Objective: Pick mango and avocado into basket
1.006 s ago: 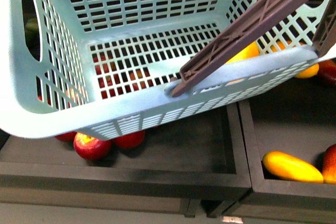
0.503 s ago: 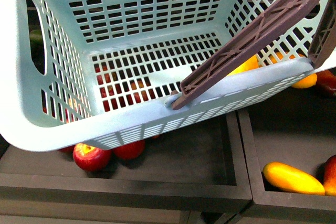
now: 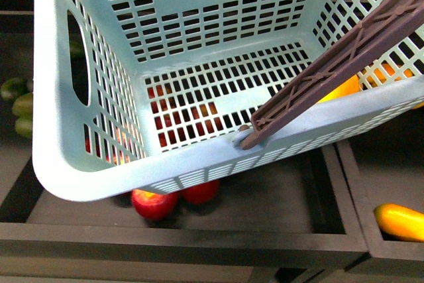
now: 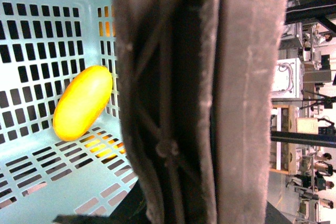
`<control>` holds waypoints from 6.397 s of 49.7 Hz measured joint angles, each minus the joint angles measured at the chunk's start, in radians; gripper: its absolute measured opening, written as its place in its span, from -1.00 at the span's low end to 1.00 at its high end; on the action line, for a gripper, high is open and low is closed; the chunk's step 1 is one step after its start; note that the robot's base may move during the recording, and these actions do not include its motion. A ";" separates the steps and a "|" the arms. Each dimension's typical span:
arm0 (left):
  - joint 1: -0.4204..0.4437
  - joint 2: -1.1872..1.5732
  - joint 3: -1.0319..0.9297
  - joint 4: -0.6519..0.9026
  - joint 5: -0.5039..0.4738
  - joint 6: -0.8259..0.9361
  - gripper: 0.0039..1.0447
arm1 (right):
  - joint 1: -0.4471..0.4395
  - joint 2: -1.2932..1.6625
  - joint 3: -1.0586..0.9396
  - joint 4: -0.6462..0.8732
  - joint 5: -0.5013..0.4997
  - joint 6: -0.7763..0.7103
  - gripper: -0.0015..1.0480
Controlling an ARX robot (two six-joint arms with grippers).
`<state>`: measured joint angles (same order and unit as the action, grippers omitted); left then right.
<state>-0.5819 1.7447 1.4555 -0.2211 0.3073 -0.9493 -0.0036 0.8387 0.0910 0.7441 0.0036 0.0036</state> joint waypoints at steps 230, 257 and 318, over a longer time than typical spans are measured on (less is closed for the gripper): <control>0.012 -0.002 -0.001 0.000 -0.024 0.013 -0.73 | -0.034 1.717 1.082 -0.231 -0.249 -0.073 0.83; 0.012 -0.002 -0.001 0.000 -0.023 0.013 -0.73 | -0.030 1.765 1.142 -0.265 -0.222 -0.044 0.83; 0.012 -0.002 -0.001 0.000 -0.023 0.013 -0.73 | -0.203 1.592 1.015 -0.129 -0.225 0.059 0.11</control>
<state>-0.5697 1.7424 1.4544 -0.2207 0.2844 -0.9367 -0.2070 2.4302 1.1065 0.6155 -0.2214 0.0624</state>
